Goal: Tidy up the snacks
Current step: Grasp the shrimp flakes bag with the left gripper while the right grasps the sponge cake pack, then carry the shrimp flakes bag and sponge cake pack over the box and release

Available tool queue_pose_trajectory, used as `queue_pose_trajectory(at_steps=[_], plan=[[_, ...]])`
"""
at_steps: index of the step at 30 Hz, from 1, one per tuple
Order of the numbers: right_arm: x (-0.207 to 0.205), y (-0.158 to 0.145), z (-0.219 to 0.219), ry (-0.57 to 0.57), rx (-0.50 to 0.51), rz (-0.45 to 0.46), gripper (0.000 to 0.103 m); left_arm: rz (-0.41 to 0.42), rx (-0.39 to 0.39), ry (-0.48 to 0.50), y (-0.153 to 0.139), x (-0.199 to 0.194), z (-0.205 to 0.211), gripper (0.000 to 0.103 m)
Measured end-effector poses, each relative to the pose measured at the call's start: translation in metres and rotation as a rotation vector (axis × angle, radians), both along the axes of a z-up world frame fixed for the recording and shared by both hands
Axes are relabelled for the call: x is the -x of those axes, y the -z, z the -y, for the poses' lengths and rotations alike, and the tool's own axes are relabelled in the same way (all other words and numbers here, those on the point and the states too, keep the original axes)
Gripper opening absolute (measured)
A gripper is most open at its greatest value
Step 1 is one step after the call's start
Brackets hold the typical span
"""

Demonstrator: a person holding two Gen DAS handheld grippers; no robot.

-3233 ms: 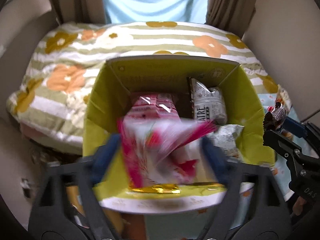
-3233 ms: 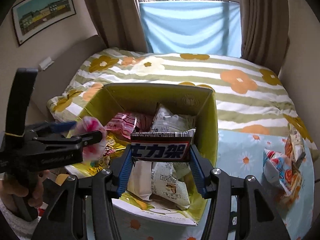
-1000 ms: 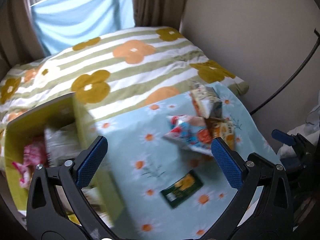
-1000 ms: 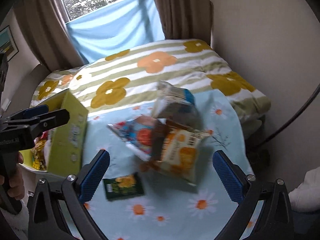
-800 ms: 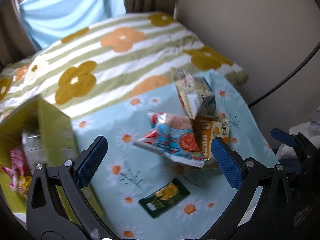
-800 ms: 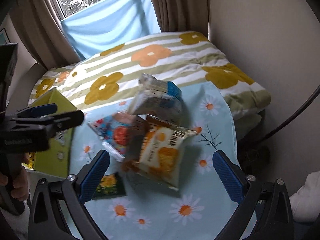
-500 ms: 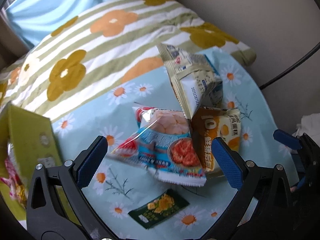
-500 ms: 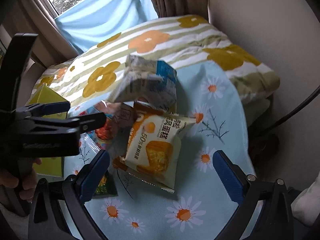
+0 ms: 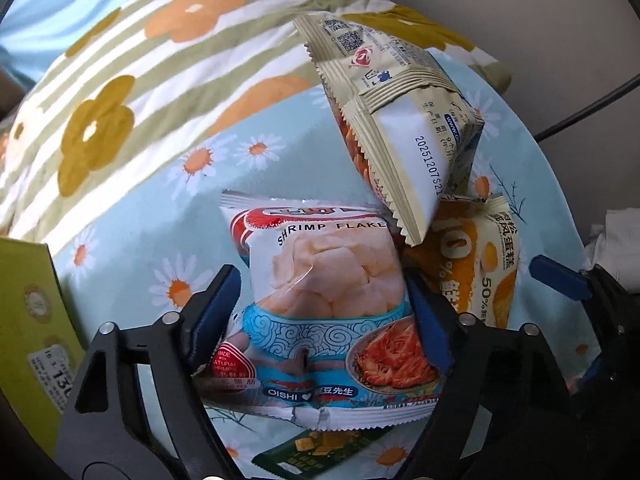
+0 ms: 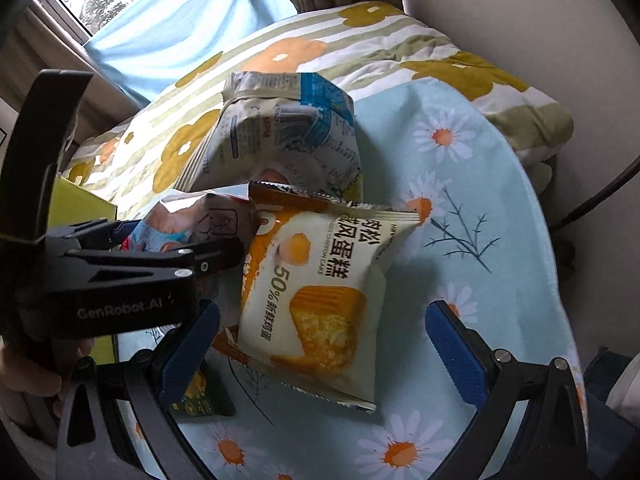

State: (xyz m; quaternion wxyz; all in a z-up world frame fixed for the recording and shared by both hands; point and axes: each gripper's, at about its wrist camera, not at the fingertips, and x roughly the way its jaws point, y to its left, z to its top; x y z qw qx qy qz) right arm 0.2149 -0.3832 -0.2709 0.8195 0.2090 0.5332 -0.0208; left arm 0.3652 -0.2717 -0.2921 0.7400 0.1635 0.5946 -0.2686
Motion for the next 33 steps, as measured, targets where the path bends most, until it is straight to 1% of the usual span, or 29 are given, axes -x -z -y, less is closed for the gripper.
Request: queue_pose_trajectory(at_steps=[3,8,11,16,20,21,22,23,25,28,30,33], plan=[[-0.002,0.003,-0.004,0.006,0.000,-0.007,0.102,-0.001,0.002,0.015,-0.001,0.001,0.001,0.070],[-0.006,0.007,-0.004,0.013,-0.005,-0.011,0.102,0.000,-0.007,0.017,-0.003,0.001,-0.001,0.066],[-0.007,0.007,-0.004,0.013,-0.004,-0.010,0.102,0.028,-0.009,0.006,-0.008,0.001,-0.008,0.065],[-0.010,0.014,-0.003,0.014,-0.010,-0.022,0.102,0.037,-0.012,-0.004,-0.013,0.003,-0.015,0.065],[-0.015,0.018,-0.003,0.011,-0.017,-0.027,0.102,0.035,-0.007,-0.031,-0.012,0.003,-0.023,0.065],[-0.016,0.019,-0.003,0.009,-0.020,-0.029,0.096,0.034,-0.004,-0.041,-0.012,0.003,-0.026,0.065],[-0.017,0.021,-0.003,0.006,-0.025,-0.032,0.083,0.031,-0.002,-0.049,-0.012,0.002,-0.028,0.065],[-0.017,0.023,-0.004,0.001,-0.033,-0.035,0.074,0.030,-0.002,-0.055,-0.011,0.002,-0.029,0.065],[-0.016,0.025,-0.004,-0.008,-0.039,-0.038,0.069,0.030,-0.001,-0.070,-0.011,0.003,-0.033,0.065],[-0.014,0.021,-0.008,-0.029,-0.022,-0.024,0.062,0.033,0.002,-0.086,-0.013,0.005,-0.038,0.065],[-0.012,0.019,-0.012,-0.042,-0.006,-0.022,0.061,0.036,0.003,-0.094,-0.014,0.008,-0.041,0.065],[-0.006,0.016,-0.014,-0.049,-0.011,-0.025,0.060,0.044,0.010,-0.111,-0.019,0.013,-0.045,0.065]])
